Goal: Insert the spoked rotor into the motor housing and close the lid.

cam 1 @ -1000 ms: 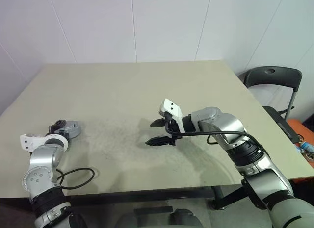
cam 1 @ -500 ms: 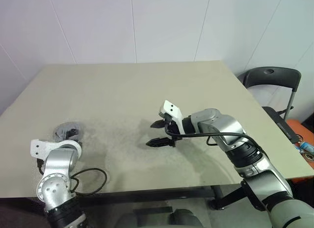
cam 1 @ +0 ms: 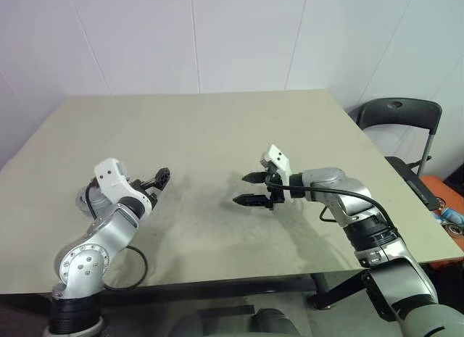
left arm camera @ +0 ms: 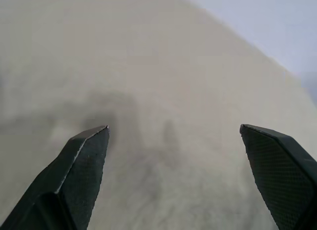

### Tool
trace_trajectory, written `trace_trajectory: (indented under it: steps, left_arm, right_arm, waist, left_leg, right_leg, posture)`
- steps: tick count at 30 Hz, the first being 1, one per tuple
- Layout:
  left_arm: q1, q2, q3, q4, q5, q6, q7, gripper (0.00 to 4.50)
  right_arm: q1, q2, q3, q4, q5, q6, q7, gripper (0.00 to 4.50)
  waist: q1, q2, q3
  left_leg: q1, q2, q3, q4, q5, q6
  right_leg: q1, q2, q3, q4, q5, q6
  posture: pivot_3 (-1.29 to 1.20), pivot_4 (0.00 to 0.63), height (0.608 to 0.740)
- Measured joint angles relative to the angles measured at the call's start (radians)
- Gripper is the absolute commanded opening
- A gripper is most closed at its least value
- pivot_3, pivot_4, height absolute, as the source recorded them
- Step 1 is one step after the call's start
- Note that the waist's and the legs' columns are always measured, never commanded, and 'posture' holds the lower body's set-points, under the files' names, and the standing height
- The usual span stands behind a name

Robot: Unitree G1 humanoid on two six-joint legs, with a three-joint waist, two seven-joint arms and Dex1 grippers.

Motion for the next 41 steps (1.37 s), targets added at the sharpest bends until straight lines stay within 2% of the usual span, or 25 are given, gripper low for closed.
trace_trajectory:
  steps: [3, 7, 11, 15, 20, 28, 41]
  left_arm:
    - [0.004, 0.16, -0.084, 0.066, 0.241, -0.148, -0.291, 4.47]
    - [-0.018, 0.219, -0.147, 0.239, 0.454, -0.352, -0.573, 4.47]
    - [-0.042, 0.228, -0.148, 0.384, 0.521, -0.49, -0.811, 4.47]
    - [-0.042, 0.205, -0.138, 0.493, 0.545, -0.587, -0.966, 4.47]
    - [0.011, 0.158, -0.093, 0.505, 0.543, -0.623, -1.037, 4.47]
    - [0.048, 0.12, -0.025, 0.499, 0.549, -0.627, -1.045, 4.47]
    - [0.044, 0.086, -0.011, 0.491, 0.581, -0.639, -1.054, 4.47]
  right_arm:
    - [0.022, -0.003, -0.033, 0.029, -0.01, -0.082, 0.004, 4.5]
    - [0.042, 0.004, -0.04, 0.05, -0.029, -0.126, 0.004, 4.5]
    - [0.073, 0.022, -0.04, 0.056, -0.049, -0.182, 0.004, 4.5]
    - [0.093, 0.037, -0.037, 0.066, -0.087, -0.232, -0.01, 4.5]
    - [0.092, 0.075, -0.028, 0.111, -0.126, -0.273, -0.03, 4.5]
    - [0.083, 0.1, -0.025, 0.148, -0.158, -0.31, -0.032, 4.5]
    - [0.072, 0.101, -0.044, 0.167, -0.164, -0.31, -0.053, 4.5]
  waist:
    - [-0.002, 0.004, 0.002]
    - [0.0, 0.006, 0.003]
    - [0.0, 0.006, 0.003]
    - [-0.002, 0.006, 0.003]
    - [-0.001, 0.006, 0.003]
    - [0.001, 0.005, 0.003]
    - [0.001, 0.005, 0.003]
  left_leg:
    - [0.001, 0.0, 0.002, 0.0, 0.0, -0.001]
    - [0.0, 0.002, 0.002, 0.0, 0.0, -0.001]
    - [0.0, 0.004, 0.001, 0.0, 0.0, 0.0]
    - [0.0, 0.006, 0.002, 0.0, -0.001, 0.001]
    - [0.0, 0.007, 0.002, 0.0, -0.001, 0.001]
    - [0.0, 0.007, 0.001, 0.001, -0.001, 0.001]
    - [0.0, 0.007, 0.001, 0.001, -0.001, 0.001]
  right_leg:
    - [0.0, 0.002, 0.001, 0.0, 0.0, -0.001]
    - [0.0, 0.004, 0.001, -0.001, 0.0, -0.001]
    - [-0.001, 0.003, 0.002, -0.001, 0.0, 0.0]
    - [-0.002, 0.003, 0.004, 0.0, 0.0, 0.0]
    - [-0.002, 0.002, 0.005, 0.001, 0.0, 0.0]
    - [-0.002, -0.001, 0.005, 0.002, 0.0, 0.0]
    - [-0.002, -0.002, 0.005, 0.003, 0.001, 0.0]
  posture:
    - [0.0, 0.0, 0.74]
    - [0.0, 0.0, 0.74]
    - [0.0, 0.0, 0.74]
    - [0.0, 0.0, 0.74]
    - [0.0, 0.0, 0.74]
    - [0.0, 0.0, 0.74]
    - [0.0, 0.0, 0.74]
